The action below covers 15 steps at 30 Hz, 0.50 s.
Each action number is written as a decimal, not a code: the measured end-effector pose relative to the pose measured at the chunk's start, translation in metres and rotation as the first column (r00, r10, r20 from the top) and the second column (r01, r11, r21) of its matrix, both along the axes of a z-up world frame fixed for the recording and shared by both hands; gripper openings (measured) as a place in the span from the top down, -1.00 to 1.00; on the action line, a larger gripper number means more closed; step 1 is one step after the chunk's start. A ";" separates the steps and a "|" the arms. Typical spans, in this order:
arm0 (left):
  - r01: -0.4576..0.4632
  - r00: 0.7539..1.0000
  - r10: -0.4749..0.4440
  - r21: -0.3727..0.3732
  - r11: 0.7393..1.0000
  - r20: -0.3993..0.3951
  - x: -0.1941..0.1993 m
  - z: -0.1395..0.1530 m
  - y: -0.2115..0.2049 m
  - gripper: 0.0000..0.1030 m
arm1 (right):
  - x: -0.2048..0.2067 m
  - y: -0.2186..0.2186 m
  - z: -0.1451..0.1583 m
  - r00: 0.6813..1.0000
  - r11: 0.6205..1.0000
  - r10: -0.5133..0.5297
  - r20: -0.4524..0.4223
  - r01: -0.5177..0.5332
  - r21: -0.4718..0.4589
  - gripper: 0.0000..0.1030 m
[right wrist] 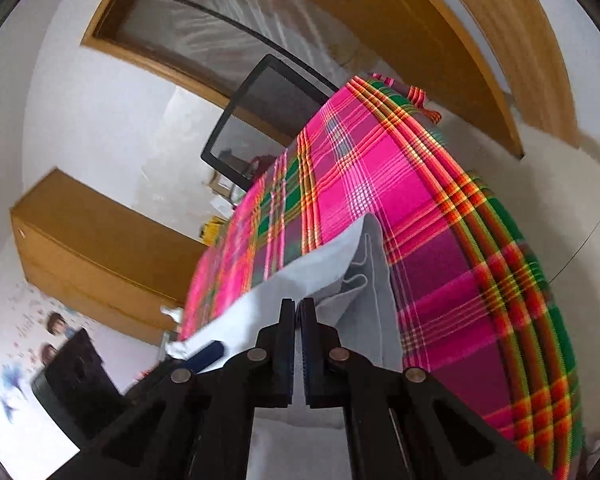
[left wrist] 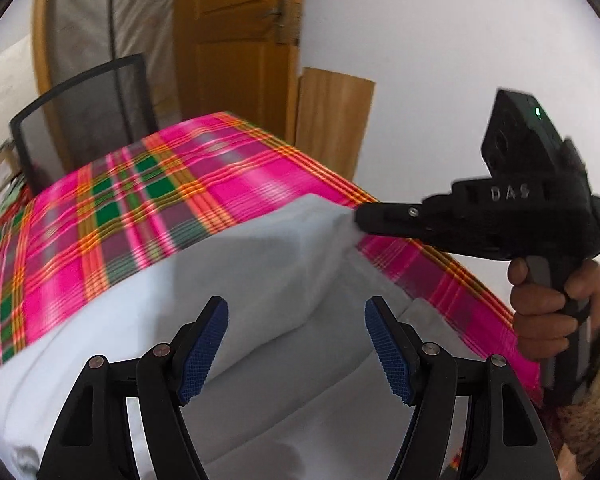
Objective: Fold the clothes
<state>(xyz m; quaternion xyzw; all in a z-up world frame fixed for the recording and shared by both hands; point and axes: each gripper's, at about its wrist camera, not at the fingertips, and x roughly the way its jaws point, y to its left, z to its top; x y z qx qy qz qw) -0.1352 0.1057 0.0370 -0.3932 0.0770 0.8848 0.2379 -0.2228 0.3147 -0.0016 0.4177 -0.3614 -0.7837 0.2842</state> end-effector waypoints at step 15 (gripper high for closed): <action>-0.082 0.994 0.083 -0.019 0.996 0.069 -0.044 -0.017 0.026 0.94 | -0.002 0.006 -0.001 1.000 1.000 0.021 -0.008 -0.021 -0.004 0.91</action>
